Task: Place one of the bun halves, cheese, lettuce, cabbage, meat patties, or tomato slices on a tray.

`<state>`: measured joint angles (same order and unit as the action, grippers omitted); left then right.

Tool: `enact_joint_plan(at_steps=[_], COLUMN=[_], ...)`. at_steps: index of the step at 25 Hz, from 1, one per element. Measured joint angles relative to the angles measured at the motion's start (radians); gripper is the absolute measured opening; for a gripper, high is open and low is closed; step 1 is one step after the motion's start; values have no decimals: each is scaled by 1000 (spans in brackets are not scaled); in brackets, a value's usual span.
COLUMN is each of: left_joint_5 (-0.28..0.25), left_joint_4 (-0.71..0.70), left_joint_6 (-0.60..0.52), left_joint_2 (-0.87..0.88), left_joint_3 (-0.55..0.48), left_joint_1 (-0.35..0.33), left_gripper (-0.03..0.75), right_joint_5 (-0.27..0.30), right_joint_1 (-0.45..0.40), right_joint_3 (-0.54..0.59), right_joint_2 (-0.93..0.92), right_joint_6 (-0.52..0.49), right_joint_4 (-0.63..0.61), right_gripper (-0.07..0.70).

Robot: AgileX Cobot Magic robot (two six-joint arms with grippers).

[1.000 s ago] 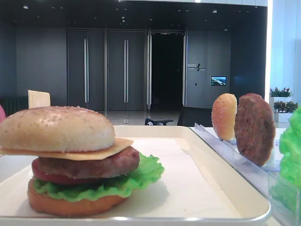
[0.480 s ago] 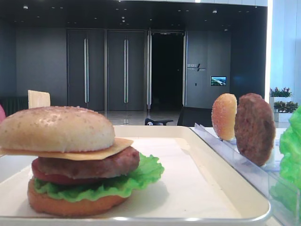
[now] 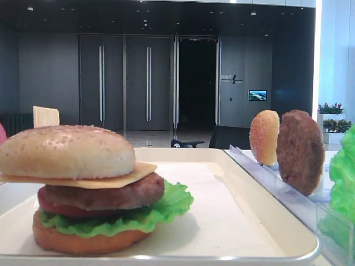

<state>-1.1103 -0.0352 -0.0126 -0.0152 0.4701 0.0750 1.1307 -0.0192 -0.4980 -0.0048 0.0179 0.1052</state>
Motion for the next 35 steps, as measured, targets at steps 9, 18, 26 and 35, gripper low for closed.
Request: enact_joint_plan(at_steps=[9, 18, 26, 35], left_joint_5=[0, 0, 0, 0], left_joint_4=[0, 0, 0, 0], left_joint_6=[0, 0, 0, 0], left_joint_2=[0, 0, 0, 0], left_joint_3=[0, 0, 0, 0], left_joint_1=[0, 0, 0, 0], left_gripper=[0, 0, 0, 0], right_joint_5=[0, 0, 0, 0], right_joint_1=[0, 0, 0, 0], right_joint_3=[1, 1, 1, 1], right_joint_2=[-2, -2, -2, -2], right_joint_6=[0, 0, 1, 1], right_joint_4=[-2, -4, -4, -4], right_gripper=[428, 428, 428, 428])
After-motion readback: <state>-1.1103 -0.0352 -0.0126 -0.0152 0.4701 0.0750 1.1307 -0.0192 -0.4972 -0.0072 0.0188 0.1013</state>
